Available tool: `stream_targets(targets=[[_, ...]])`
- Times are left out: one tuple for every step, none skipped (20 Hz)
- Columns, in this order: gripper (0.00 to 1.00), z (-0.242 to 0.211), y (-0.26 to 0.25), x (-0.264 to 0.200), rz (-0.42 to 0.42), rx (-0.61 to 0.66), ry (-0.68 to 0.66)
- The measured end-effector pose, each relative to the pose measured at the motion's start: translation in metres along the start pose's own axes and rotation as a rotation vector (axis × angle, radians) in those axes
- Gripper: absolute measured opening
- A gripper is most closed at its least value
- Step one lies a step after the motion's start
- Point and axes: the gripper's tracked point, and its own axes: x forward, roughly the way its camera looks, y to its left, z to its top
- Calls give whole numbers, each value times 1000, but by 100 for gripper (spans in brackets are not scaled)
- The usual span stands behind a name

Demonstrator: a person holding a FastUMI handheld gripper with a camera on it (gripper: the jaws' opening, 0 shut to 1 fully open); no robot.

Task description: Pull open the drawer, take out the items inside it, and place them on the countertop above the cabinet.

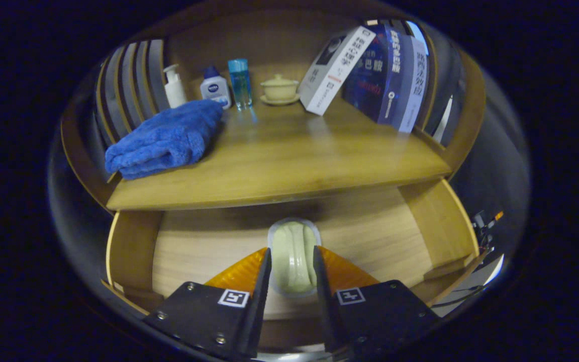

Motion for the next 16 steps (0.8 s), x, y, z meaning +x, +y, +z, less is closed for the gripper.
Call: stream_targets(targets=[[49, -4, 1, 6, 3, -6, 18], [49, -10, 2, 11, 5, -7, 35], [48, -14, 2, 15, 7, -7, 49], [49, -18, 3, 19, 5, -2, 63], [40, -17, 2, 18, 4, -7, 78], [31, -24, 3, 24, 13, -12, 82], [22, -17, 4, 24, 21, -10, 71], [21, -24, 5, 21, 35, -6, 93], [19, -21, 6, 17, 37, -1, 81], [19, -22, 5, 21, 39, 3, 82], [19, -23, 3, 19, 35, -1, 85], [19, -24, 1, 17, 31, -3, 87], [19, -25, 0, 13, 26, -4, 86], [19, -25, -2, 8, 23, -2, 82], [19, -24, -3, 1, 19, 5, 76], [19, -24, -6, -6, 8, 12, 66]])
